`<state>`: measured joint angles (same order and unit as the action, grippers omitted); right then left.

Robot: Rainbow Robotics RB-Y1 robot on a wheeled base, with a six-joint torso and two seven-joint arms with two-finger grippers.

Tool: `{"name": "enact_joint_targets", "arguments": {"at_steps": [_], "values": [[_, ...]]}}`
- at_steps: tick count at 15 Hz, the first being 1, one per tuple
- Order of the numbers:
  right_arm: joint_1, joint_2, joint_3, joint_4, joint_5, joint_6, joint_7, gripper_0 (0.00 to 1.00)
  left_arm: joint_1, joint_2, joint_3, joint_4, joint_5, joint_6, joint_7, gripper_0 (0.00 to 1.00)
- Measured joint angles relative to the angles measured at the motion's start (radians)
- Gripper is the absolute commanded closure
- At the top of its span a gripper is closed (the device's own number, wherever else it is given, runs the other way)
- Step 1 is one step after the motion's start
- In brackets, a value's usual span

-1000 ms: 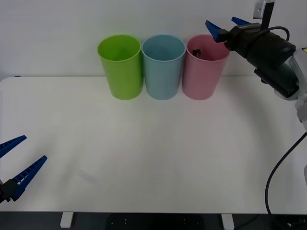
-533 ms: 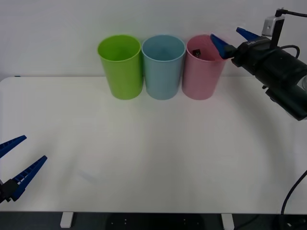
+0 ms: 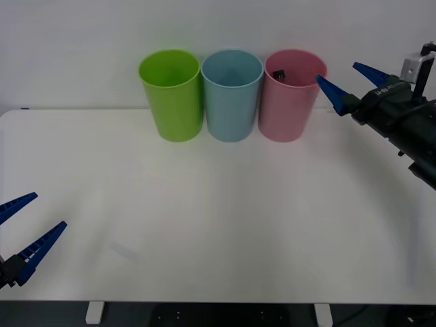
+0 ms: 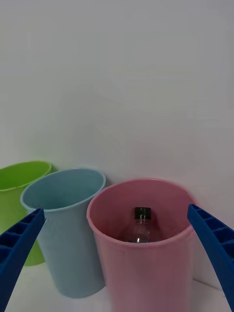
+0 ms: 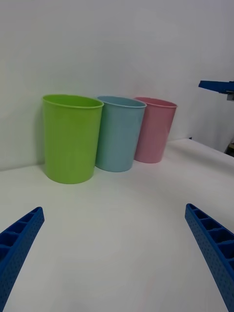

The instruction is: Grasp the object on the table and drop it into the matching bin: aluminum can to the light blue bin, PET bottle to the pink bin.

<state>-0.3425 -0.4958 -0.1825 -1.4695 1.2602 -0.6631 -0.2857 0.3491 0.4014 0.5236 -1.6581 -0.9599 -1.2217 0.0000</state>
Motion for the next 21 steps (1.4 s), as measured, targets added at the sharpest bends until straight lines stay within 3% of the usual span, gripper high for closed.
{"name": "enact_joint_targets", "arguments": {"at_steps": [4,14,21], "values": [[0.115,-0.013,-0.039,-0.082,-0.045,-0.057,0.031,0.00,0.000,0.000,0.000,0.000,0.000,0.000,0.000,0.00],[0.371,-0.014,-0.176,-0.173,-0.078,-0.378,0.184,0.00,0.000,0.000,0.000,0.000,0.000,0.000,0.000,0.00],[0.647,-0.014,-0.211,-0.343,-0.131,-0.418,0.176,0.00,0.000,0.000,0.000,0.000,0.000,0.000,0.000,0.00]]}}
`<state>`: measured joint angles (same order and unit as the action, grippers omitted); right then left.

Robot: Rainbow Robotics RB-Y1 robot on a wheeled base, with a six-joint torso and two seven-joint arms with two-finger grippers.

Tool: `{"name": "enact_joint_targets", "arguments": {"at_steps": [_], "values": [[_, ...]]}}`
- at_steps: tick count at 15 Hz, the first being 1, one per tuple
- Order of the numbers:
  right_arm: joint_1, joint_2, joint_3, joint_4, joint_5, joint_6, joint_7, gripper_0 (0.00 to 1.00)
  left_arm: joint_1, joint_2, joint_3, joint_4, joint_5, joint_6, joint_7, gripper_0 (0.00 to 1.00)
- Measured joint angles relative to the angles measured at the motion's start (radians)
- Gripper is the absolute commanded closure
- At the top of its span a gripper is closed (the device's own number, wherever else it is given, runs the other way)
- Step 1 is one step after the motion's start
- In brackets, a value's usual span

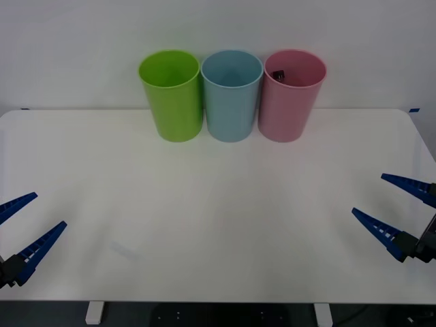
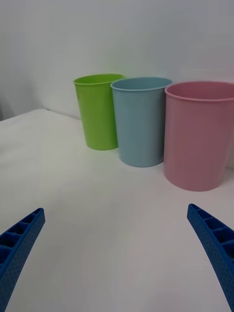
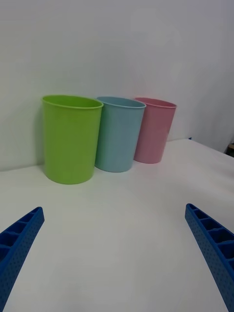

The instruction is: Grasp the object on the table and drop it into the matching bin: aluminum can to the light blue bin, PET bottle to the pink bin.

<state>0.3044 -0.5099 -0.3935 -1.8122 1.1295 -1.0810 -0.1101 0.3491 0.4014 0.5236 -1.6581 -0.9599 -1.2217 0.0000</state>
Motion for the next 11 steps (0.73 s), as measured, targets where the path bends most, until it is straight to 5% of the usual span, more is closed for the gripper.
{"name": "enact_joint_targets", "arguments": {"at_steps": [11], "values": [[0.117,-0.001,-0.009,-0.043,-0.019,-0.031,0.010,0.00,0.000,0.000,0.000,0.000,0.000,0.000,0.000,0.00]]}}
